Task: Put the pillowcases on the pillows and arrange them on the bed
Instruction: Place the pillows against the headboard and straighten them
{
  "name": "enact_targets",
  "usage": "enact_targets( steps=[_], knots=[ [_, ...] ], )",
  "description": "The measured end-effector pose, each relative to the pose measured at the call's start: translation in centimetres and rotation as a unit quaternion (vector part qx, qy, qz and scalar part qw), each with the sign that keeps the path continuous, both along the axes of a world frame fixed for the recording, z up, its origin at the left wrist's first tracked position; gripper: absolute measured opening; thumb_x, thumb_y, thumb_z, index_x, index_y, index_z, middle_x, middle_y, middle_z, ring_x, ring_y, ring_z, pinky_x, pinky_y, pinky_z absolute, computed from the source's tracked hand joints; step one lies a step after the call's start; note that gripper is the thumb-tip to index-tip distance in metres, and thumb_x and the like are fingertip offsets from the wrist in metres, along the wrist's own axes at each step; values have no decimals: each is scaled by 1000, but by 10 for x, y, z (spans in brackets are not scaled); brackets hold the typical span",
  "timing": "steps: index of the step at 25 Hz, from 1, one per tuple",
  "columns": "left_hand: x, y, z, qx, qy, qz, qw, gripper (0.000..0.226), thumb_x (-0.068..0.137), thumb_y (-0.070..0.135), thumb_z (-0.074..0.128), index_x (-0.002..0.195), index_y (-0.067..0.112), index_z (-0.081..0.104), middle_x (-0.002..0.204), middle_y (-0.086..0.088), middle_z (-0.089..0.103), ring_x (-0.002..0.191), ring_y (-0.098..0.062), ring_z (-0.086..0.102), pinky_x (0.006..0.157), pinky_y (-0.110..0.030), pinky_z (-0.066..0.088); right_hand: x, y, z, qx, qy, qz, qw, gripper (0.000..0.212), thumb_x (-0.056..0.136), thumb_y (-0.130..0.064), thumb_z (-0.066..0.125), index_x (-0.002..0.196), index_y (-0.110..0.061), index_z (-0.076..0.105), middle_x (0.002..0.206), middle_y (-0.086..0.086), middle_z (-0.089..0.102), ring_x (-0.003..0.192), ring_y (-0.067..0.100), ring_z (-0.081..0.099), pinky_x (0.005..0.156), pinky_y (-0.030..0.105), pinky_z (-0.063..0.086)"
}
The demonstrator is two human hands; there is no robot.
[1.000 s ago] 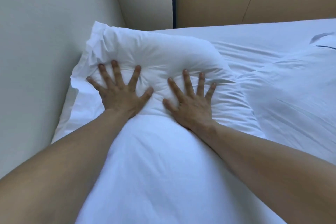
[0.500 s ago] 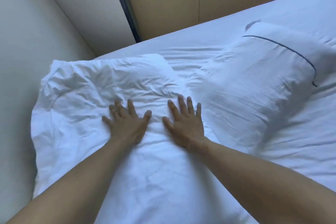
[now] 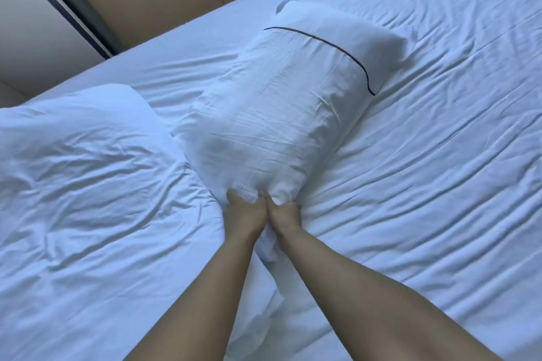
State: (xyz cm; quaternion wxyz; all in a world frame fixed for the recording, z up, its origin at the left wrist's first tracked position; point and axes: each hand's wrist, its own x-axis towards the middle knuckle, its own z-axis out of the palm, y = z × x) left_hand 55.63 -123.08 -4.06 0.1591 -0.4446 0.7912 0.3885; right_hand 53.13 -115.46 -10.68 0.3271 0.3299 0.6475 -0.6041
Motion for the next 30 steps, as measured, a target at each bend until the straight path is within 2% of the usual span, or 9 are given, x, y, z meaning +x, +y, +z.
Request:
enact_targets(
  steps=[3,6,11,13,16,21,24,27,30],
  knots=[
    [10,5,9,56,17,133,989,69,92,39,61,149,8,37,137,-15,58,119,-35,59,93,-36,51,7,2,3,-26,57,4,998,44,83,-52,74,81,-10,63,73,-2,66,74,22,65,70,31,54],
    [12,17,30,226,60,296,926,45,92,33,68,121,1,56,105,-18,66,91,-36,67,76,-45,59,1,39,33,-8,152,22,988,41,89,-43,72,68,-12,57,60,-3,56,59,18,55,59,30,45],
    [16,56,56,349,109,408,836,60,82,38,82,124,11,49,116,-13,59,94,-36,63,79,-52,58,15,218,79,44,169,36,984,44,88,-33,78,57,-17,51,48,-3,40,46,14,38,45,25,31],
    [17,76,59,244,45,373,894,78,75,40,84,135,12,42,123,-14,53,96,-35,59,86,-53,55,32,316,99,50,136,66,987,39,88,-34,78,65,-7,62,51,3,49,51,17,45,49,26,35],
    [20,104,43,81,-31,163,983,94,83,47,77,153,7,29,152,-16,42,131,-37,47,105,-46,43,71,414,107,101,67,116,986,28,88,-35,78,85,-7,78,76,10,77,70,26,70,62,31,49],
    [-12,150,15,128,-64,3,990,108,71,72,76,144,-2,43,137,-17,57,120,-37,57,97,-43,46,110,453,71,132,-33,178,975,38,86,-46,76,113,-19,66,107,-3,74,94,17,70,81,33,56],
    [-33,151,-6,114,-51,30,992,109,67,75,76,144,6,45,136,-12,57,122,-34,56,100,-43,47,59,437,50,186,-18,74,980,53,87,-31,64,134,-17,43,124,6,59,103,23,58,82,36,45],
    [-60,135,-21,127,-8,32,991,126,46,88,76,144,14,48,141,-5,57,126,-28,58,108,-45,46,-17,407,37,171,47,-5,984,68,90,-55,51,145,-16,44,142,11,53,125,30,51,97,38,40],
    [-85,118,-25,167,63,16,984,84,55,73,83,121,21,69,128,-5,68,113,-26,68,101,-49,53,-73,381,27,187,70,-4,980,99,81,-80,53,150,-10,39,149,12,49,136,30,48,106,35,38]
  ],
)
